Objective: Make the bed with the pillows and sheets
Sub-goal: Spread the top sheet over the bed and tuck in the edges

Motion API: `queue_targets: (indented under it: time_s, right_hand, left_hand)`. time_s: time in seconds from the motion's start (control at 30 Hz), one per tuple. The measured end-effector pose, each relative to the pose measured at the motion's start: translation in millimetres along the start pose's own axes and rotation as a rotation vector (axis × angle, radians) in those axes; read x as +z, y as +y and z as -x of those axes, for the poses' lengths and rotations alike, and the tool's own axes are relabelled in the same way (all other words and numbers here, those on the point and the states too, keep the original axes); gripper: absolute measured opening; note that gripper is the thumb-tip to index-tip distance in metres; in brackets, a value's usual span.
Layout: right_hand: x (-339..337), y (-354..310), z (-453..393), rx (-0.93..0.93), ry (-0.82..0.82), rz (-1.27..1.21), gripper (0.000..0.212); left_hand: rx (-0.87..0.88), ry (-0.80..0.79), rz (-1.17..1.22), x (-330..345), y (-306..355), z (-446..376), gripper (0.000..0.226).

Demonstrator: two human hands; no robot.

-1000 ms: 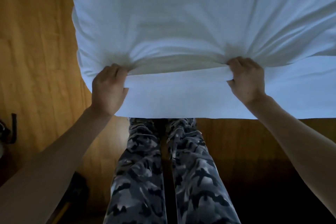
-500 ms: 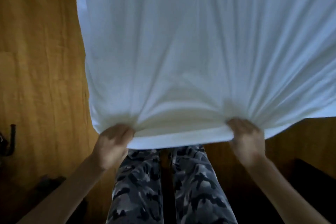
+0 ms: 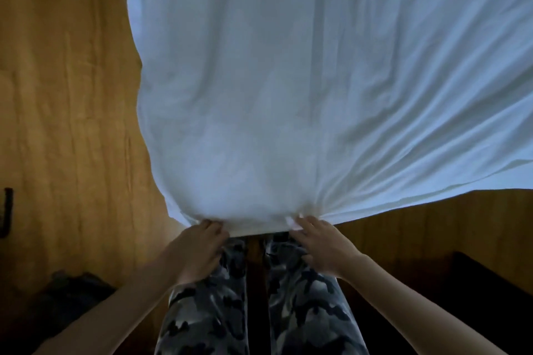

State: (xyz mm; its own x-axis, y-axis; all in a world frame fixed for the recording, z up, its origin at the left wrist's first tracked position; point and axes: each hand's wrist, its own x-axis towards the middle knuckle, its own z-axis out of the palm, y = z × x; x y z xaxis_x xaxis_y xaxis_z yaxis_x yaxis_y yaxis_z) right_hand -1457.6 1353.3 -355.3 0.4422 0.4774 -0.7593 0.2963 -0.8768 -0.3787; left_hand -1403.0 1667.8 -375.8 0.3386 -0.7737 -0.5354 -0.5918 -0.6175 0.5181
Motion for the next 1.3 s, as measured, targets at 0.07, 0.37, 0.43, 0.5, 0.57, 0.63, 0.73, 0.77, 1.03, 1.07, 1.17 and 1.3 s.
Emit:
queue_targets:
  time_s: [0.07,0.37,0.43,0.5,0.57,0.63,0.73,0.77,1.03,1.07,1.17,1.3]
  right_hand:
    - [-7,-5,-7,0.086,-0.076,-0.021,0.048]
    - [-40,-13,-34,-0.135,0.497,-0.059,0.035]
    - [-38,-24,-41,-0.174,0.53,-0.091,0.03]
    - [-38,-36,-50,-0.196,0.538,-0.112,0.026]
    - [-42,-48,-61,-0.207,0.545,-0.127,0.02]
    - [-47,-60,-71,-0.215,0.555,-0.127,0.015]
    - [-57,-78,-82,-0.228,0.578,-0.121,0.015]
    - [-60,-84,-85,-0.238,0.58,-0.119,0.015]
    - [-54,-126,-99,-0.31,0.396,0.001,0.017]
    - [-47,-132,-98,-0.301,0.253,0.031,0.023]
    - [-41,-148,-80,-0.19,0.085,-0.041,0.032]
    - [-75,-164,-48,0.045,0.094,-0.231,0.037]
  left_hand:
    - [-0.132,-0.046,0.094,3,-6,-6,0.036]
    - [-0.245,0.495,-0.158,12,-47,31,0.036]
    - [-0.324,0.463,-0.21,12,-62,34,0.038]
    - [-0.332,0.467,-0.251,6,-73,29,0.038]
    - [-0.276,0.47,-0.292,0,-81,22,0.038]
    - [-0.246,0.461,-0.311,-1,-89,21,0.031]
    - [-0.26,0.497,-0.225,4,-95,42,0.038]
    - [-0.266,0.536,-0.178,7,-92,55,0.04]
    - [-0.711,0.593,0.109,70,-29,125,0.025]
    - [-0.812,0.501,0.163,80,-25,128,0.027]
    - [-0.905,0.4,0.273,75,-9,132,0.026]
    - [-0.806,0.398,0.27,18,9,129,0.027]
